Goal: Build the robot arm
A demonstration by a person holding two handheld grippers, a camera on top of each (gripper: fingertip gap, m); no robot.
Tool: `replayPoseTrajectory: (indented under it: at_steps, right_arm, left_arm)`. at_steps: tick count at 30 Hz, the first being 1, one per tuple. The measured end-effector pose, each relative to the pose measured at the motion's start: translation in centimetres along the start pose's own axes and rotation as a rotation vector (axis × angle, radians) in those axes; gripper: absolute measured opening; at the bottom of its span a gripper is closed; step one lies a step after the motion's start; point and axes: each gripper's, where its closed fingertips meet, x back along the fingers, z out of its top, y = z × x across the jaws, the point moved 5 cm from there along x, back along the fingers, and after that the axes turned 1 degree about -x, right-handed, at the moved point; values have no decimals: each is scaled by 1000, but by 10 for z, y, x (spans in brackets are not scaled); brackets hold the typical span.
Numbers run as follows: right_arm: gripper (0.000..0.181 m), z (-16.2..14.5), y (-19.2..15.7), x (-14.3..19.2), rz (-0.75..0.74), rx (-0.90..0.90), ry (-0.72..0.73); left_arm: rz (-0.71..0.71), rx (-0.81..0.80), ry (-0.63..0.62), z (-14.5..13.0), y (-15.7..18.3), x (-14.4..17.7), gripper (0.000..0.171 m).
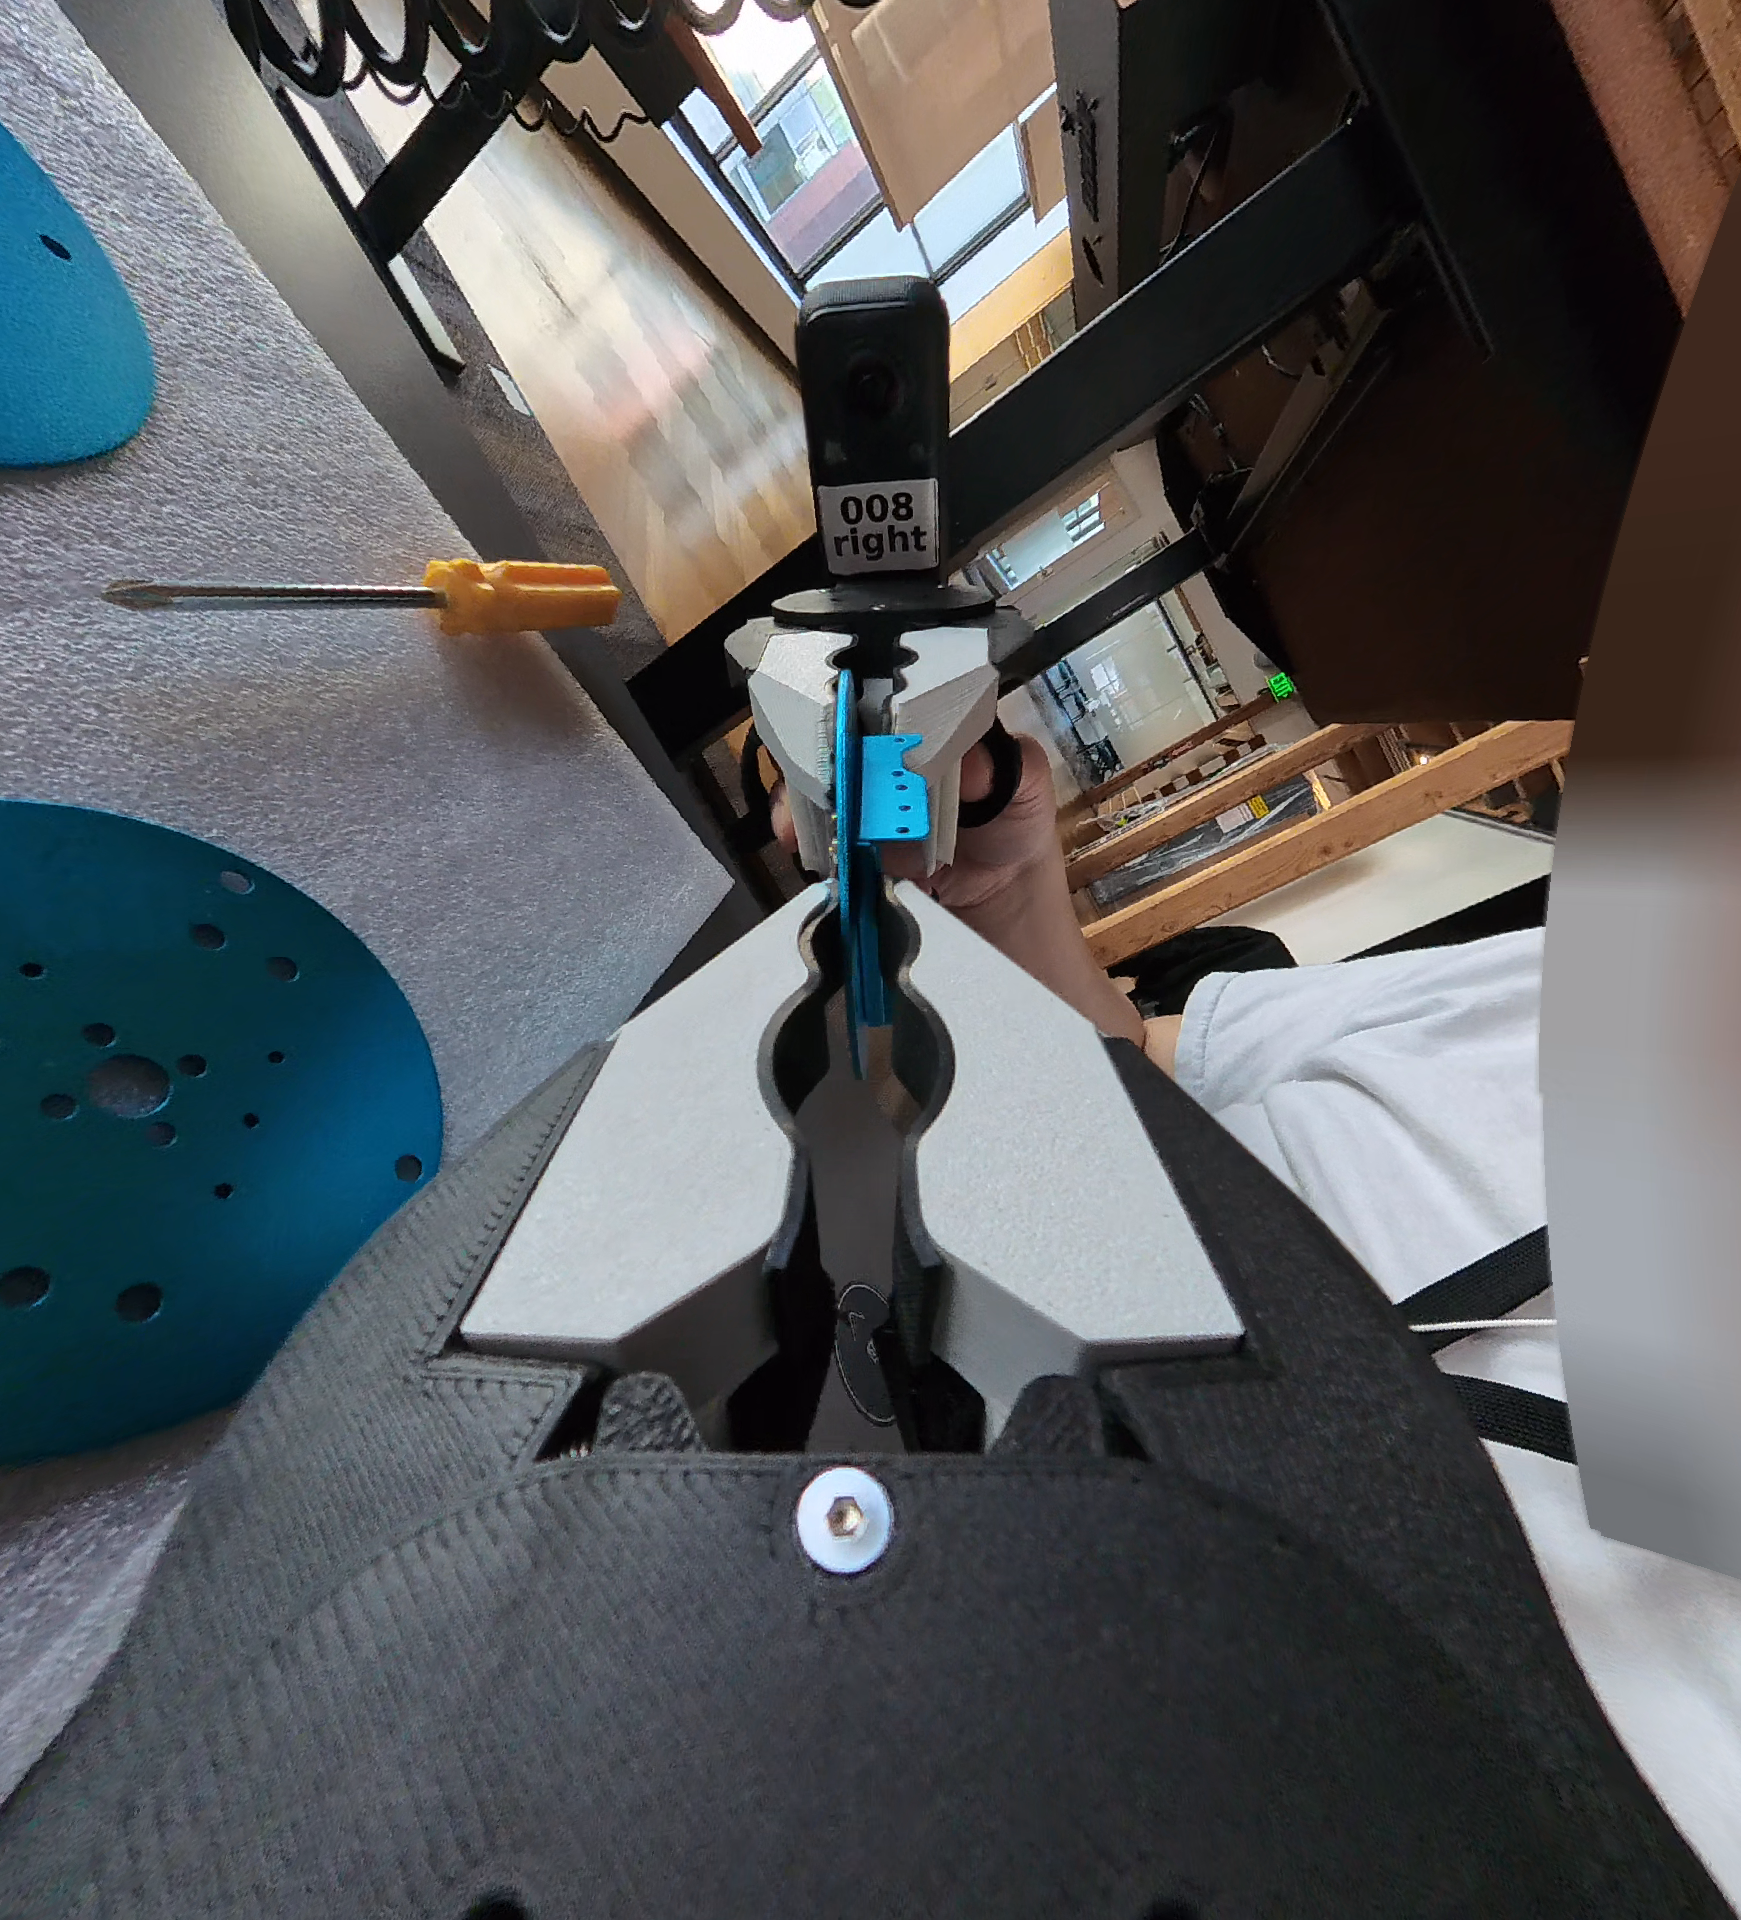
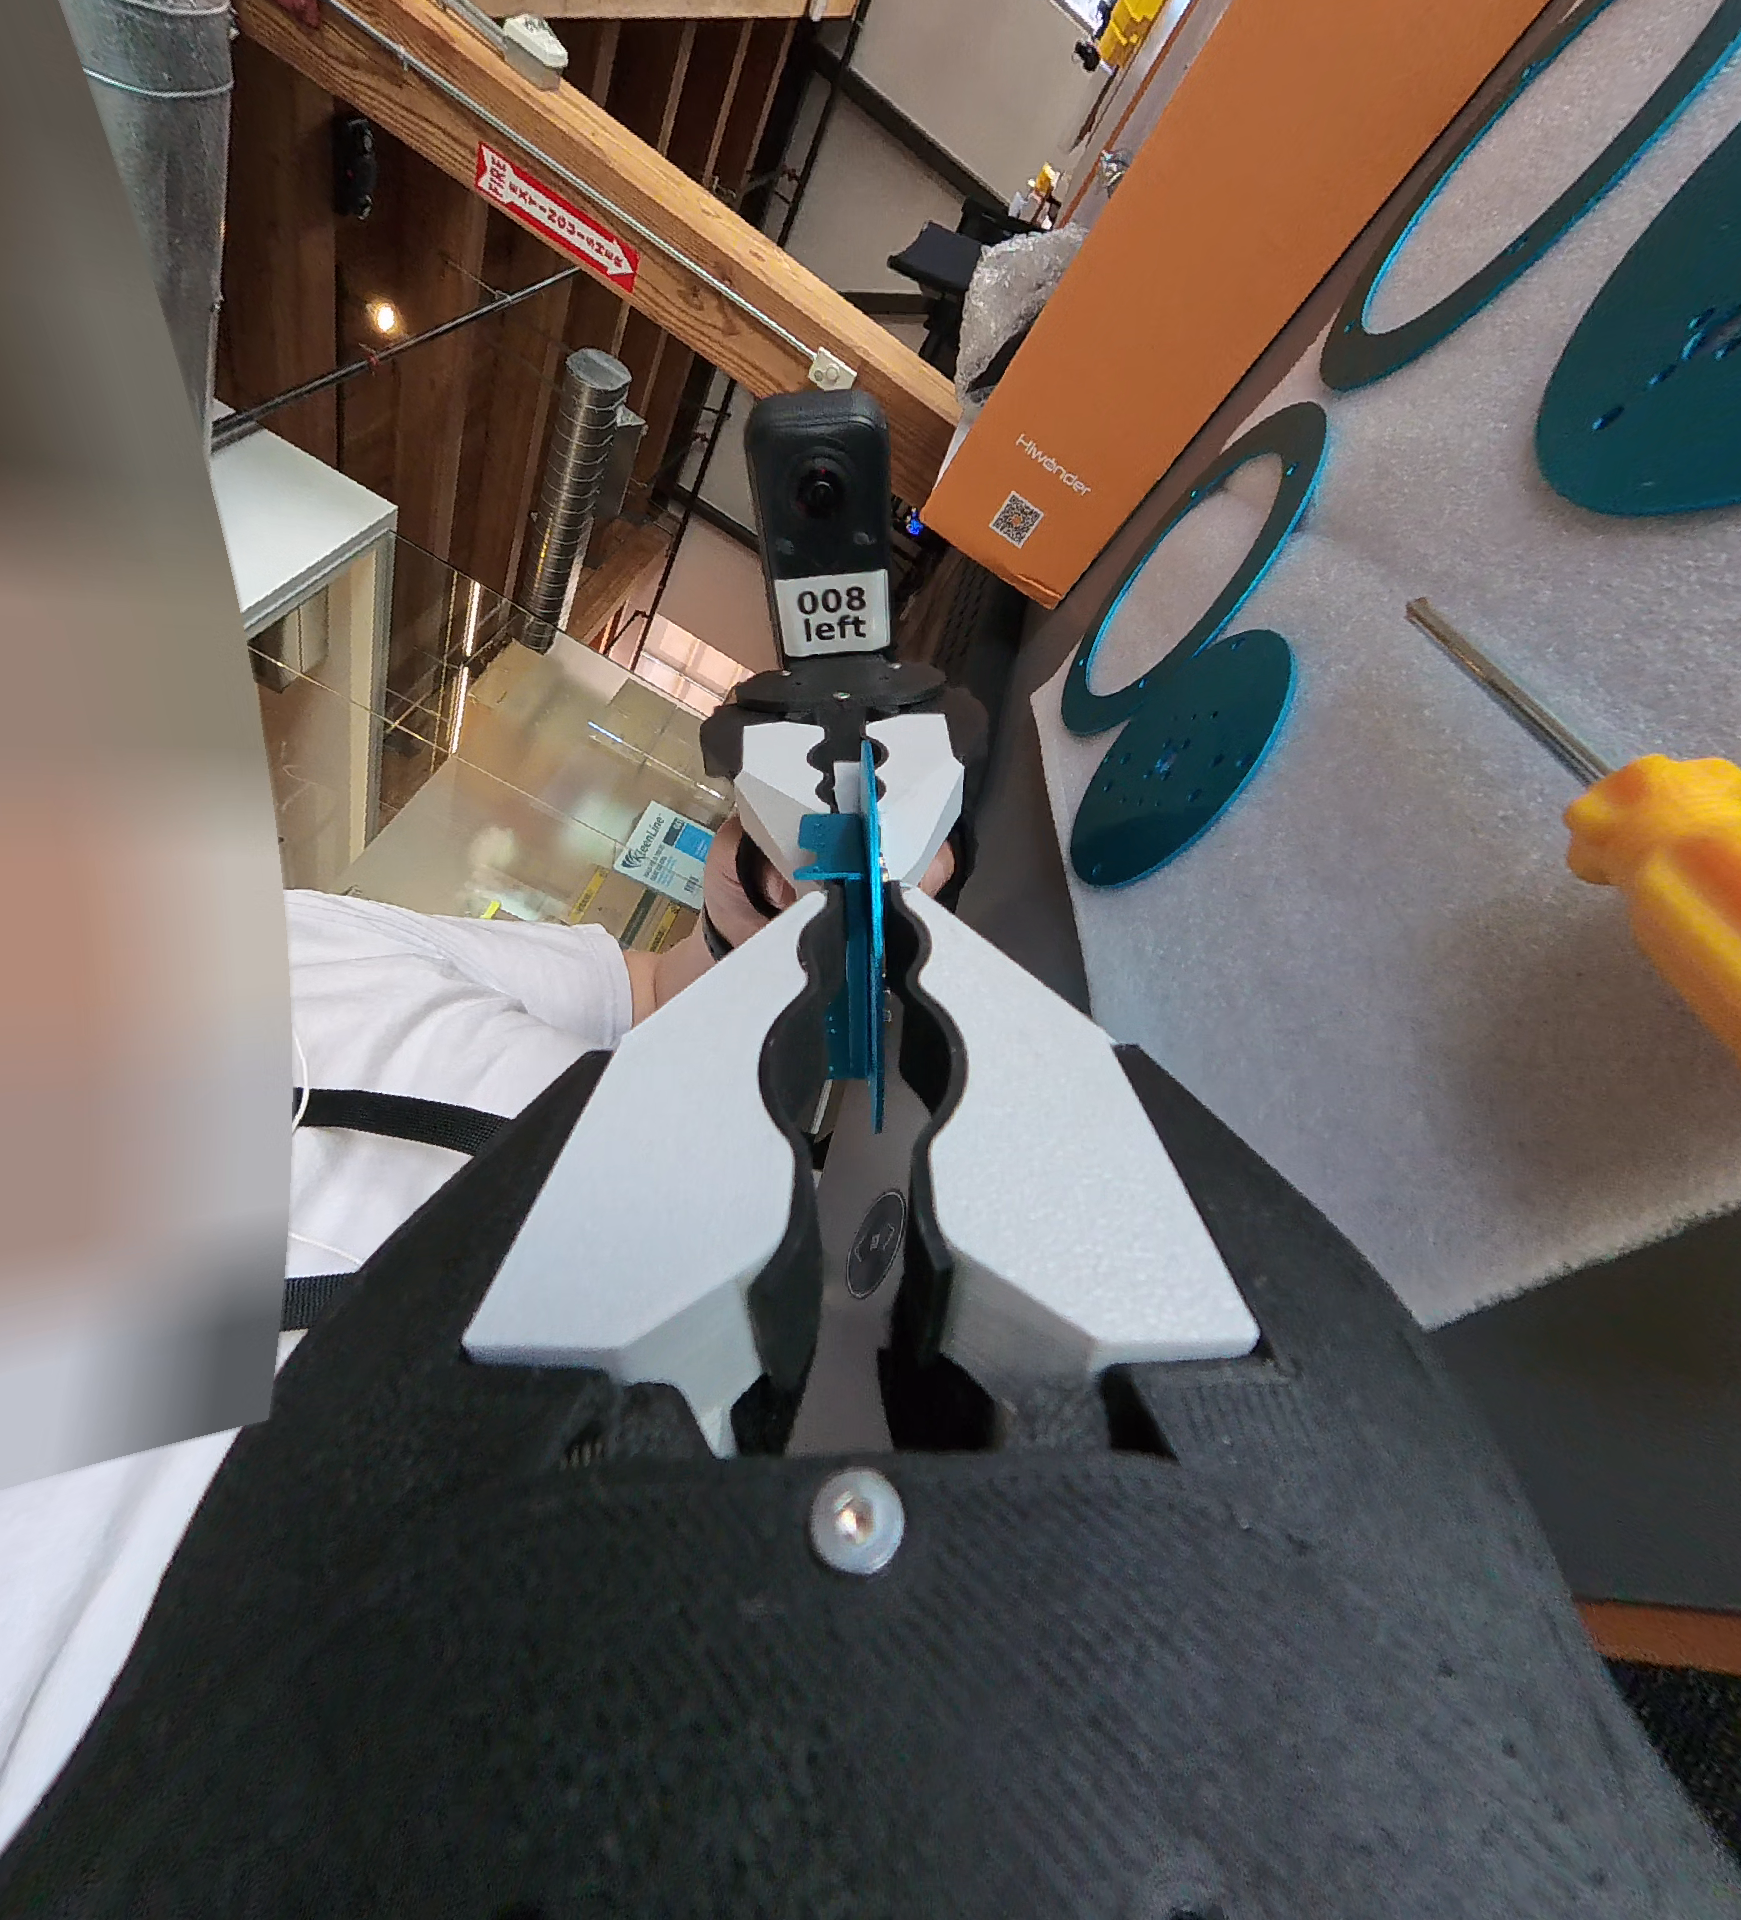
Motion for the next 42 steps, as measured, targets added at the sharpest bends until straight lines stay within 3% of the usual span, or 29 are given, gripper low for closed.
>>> replayPoseTrajectory:
  at_steps: [5,9,13,17,19,23,26,32,42]
  right_arm:
    - [9,0,-2,-1,3,47,8]
    - [21,0,-5,-1,8,128,19]
    - [30,-9,-12,-3,14,266,-15]
    - [22,-13,-32,-3,76,476,30]
    - [4,-19,-46,-1,131,609,20]
    - [3,-29,-70,0,145,932,10]
    - [4,-33,-79,-1,140,1065,-10]
    - [4,-37,-86,-3,151,1113,-32]
    - [4,-39,-83,-4,178,1014,-55]
  left_arm:
    - [-12,7,23,0,-1,1,3]
    - [12,-82,39,-1,3,2,3]
    - [47,-292,56,-1,20,4,3]
    - [70,-601,57,-4,49,3,3]
    - [94,-750,48,-7,60,2,3]
    - [77,-1009,28,-16,82,3,3]
    - [86,-1167,20,-21,91,4,3]
    - [69,-1252,35,-26,97,7,3]
    - [55,-1268,52,-29,97,6,4]
